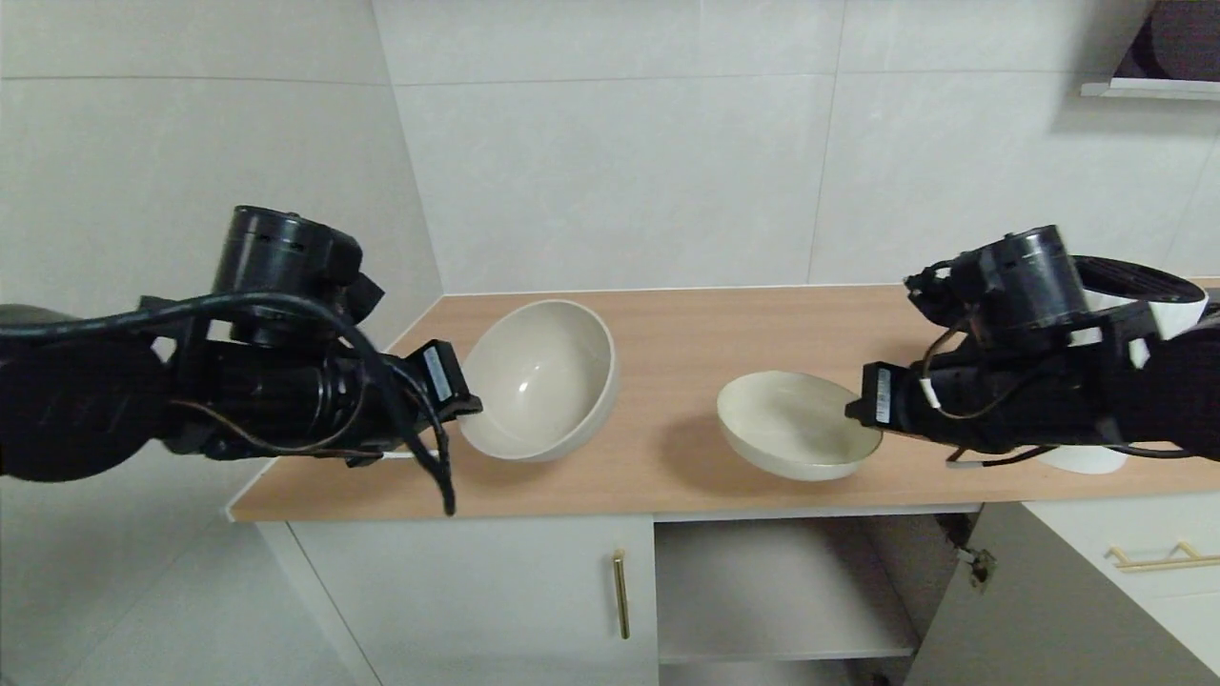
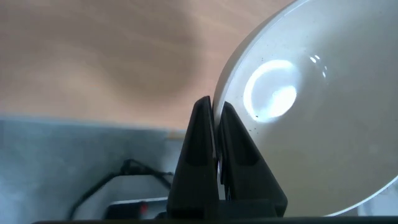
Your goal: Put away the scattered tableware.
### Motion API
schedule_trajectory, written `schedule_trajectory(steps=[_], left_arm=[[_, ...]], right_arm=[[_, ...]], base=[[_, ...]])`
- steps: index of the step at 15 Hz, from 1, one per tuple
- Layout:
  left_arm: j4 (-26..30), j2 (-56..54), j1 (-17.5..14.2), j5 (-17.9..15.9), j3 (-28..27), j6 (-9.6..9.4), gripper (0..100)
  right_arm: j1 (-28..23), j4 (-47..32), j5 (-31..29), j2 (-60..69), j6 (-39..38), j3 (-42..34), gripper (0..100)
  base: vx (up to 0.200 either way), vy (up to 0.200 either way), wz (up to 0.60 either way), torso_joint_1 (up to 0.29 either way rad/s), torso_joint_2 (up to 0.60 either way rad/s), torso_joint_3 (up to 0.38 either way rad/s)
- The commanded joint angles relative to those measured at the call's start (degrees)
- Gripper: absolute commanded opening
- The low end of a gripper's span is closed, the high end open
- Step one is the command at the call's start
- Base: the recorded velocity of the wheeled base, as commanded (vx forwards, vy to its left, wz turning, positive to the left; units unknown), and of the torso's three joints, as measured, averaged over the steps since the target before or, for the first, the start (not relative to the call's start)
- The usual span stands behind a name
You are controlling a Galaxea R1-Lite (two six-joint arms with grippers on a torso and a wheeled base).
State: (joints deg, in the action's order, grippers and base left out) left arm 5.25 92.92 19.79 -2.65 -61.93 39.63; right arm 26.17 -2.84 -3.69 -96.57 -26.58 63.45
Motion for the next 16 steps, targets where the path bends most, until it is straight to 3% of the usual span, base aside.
schedule_trajectory(steps=[1, 2, 4, 7, 16], left_arm=[[0.02, -12.67, 0.17, -3.33, 8.31, -3.68, 0], [0.02, -13.99, 0.25, -3.95, 9.28, -3.95, 0], [0.02, -20.14, 1.31, -5.62, 16.05, -6.41, 0], [-0.07, -19.70, 2.63, -5.44, 18.33, -8.87, 0], [-1.65, -12.50, 3.15, -5.18, 18.07, -8.69, 0]], right_arm=[[-0.33, -2.35, 3.34, 10.27, 0.30, -6.06, 0], [-0.25, -2.43, 3.34, 10.62, 0.21, -6.32, 0], [-0.25, -2.52, 3.43, 13.08, 0.30, -10.19, 0], [-0.25, -1.91, 4.84, 15.10, 3.81, -15.29, 0], [-0.25, 0.47, 5.98, 13.17, 5.48, -17.66, 0]], base=[[0.000, 0.000, 0.00, 0.000, 0.00, 0.000], [0.000, 0.000, 0.00, 0.000, 0.00, 0.000], [0.000, 0.000, 0.00, 0.000, 0.00, 0.000], [0.000, 0.000, 0.00, 0.000, 0.00, 0.000], [-0.022, 0.000, 0.00, 0.000, 0.00, 0.000]])
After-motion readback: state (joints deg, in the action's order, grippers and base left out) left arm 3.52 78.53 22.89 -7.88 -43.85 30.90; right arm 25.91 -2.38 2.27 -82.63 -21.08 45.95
